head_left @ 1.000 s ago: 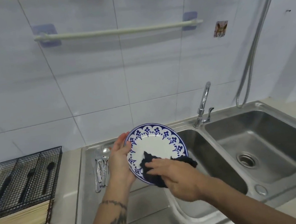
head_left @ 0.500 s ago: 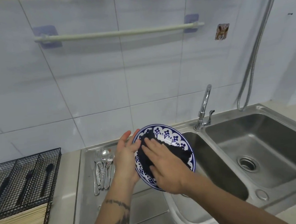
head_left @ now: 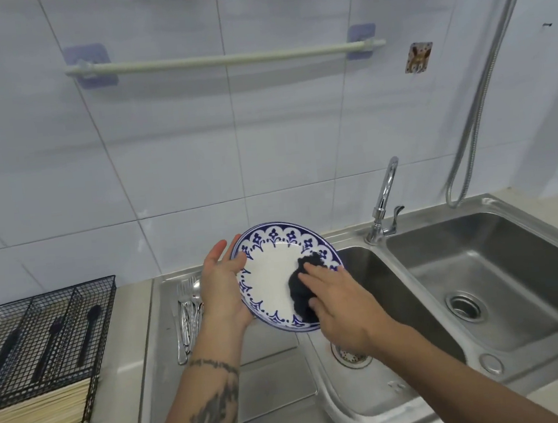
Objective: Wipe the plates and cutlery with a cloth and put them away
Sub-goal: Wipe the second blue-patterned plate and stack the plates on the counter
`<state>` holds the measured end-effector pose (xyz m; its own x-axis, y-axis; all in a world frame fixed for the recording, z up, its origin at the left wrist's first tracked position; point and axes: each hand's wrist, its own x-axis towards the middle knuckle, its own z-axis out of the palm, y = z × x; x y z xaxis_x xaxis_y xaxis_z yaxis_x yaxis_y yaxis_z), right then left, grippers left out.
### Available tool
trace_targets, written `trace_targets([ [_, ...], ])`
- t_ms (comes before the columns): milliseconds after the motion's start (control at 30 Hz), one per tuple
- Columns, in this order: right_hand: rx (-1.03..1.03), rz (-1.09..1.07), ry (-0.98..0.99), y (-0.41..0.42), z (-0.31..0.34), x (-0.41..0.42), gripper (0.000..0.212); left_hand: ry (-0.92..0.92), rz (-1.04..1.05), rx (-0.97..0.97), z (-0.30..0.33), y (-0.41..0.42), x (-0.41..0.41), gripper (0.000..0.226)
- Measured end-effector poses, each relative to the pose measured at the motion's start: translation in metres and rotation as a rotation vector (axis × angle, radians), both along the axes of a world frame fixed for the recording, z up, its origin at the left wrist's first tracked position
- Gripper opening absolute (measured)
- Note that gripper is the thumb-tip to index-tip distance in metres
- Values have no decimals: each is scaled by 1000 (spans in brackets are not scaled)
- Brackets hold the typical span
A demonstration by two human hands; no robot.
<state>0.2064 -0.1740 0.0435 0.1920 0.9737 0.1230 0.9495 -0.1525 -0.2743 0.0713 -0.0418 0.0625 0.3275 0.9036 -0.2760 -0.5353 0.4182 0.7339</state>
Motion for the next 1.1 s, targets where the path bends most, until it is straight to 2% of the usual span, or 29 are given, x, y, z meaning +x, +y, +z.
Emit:
trace_targets([
  [167, 233, 96, 171, -18, 0, -29, 54, 5, 161, -104, -1, 18, 2, 54],
  [200, 278, 94, 158, -19, -2, -31, 56, 28, 185, -161, -3, 21, 1, 51],
  [300, 346, 62, 72, -12, -5, -31, 59, 136, 212, -279, -5, 21, 1, 11],
  [367, 370, 48, -1, -3, -4, -27, 52, 87, 204, -339, -9, 17, 2, 22],
  [433, 368, 44, -43, 2, -4, -22, 39, 84, 202, -360, -14, 14, 2, 37],
  [567, 273, 87, -83, 3, -5, -15, 25, 197, 144, -348, -11, 5, -1, 21],
  [700, 168, 131, -13, 5, 7, -7, 27, 176, -11, -310, -15, -8, -10, 15],
  [800, 126, 106, 113, 3, 20, 3, 28, 291, -82, -149, -22, -12, -22, 41],
  [900, 105, 77, 263, 1, 30, 14, 26, 532, -169, 283, -27, -14, -33, 65],
  [1000, 101, 70, 346, 2, 34, 22, 27, 713, -337, 727, -30, -18, -36, 64],
  [1100, 124, 77, 374, 3, 36, 30, 29, 883, -371, 914, -26, -15, -33, 51],
])
